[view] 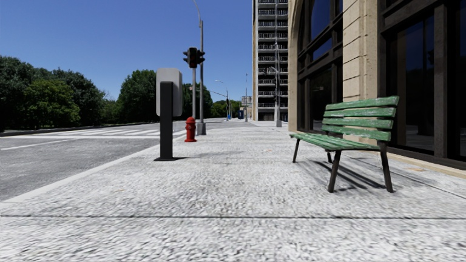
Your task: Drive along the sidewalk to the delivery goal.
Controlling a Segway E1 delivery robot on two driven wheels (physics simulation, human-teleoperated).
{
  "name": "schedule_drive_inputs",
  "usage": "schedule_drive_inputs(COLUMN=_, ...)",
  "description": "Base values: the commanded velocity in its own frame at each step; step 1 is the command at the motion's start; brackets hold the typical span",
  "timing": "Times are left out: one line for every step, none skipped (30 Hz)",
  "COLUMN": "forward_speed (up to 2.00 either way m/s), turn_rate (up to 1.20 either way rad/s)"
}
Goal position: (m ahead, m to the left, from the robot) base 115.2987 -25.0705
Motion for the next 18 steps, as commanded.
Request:
schedule_drive_inputs(forward_speed=2.0, turn_rate=0.0)
schedule_drive_inputs(forward_speed=2.0, turn_rate=0.0)
schedule_drive_inputs(forward_speed=2.0, turn_rate=0.0)
schedule_drive_inputs(forward_speed=2.0, turn_rate=0.0)
schedule_drive_inputs(forward_speed=2.0, turn_rate=0.0)
schedule_drive_inputs(forward_speed=2.0, turn_rate=0.0)
schedule_drive_inputs(forward_speed=2.0, turn_rate=0.0)
schedule_drive_inputs(forward_speed=2.0, turn_rate=0.0)
schedule_drive_inputs(forward_speed=2.0, turn_rate=0.0)
schedule_drive_inputs(forward_speed=2.0, turn_rate=0.0)
schedule_drive_inputs(forward_speed=2.0, turn_rate=0.0)
schedule_drive_inputs(forward_speed=2.0, turn_rate=0.0)
schedule_drive_inputs(forward_speed=2.0, turn_rate=0.0)
schedule_drive_inputs(forward_speed=2.0, turn_rate=0.0)
schedule_drive_inputs(forward_speed=2.0, turn_rate=0.0)
schedule_drive_inputs(forward_speed=2.0, turn_rate=0.0)
schedule_drive_inputs(forward_speed=2.0, turn_rate=0.0)
schedule_drive_inputs(forward_speed=2.0, turn_rate=0.0)
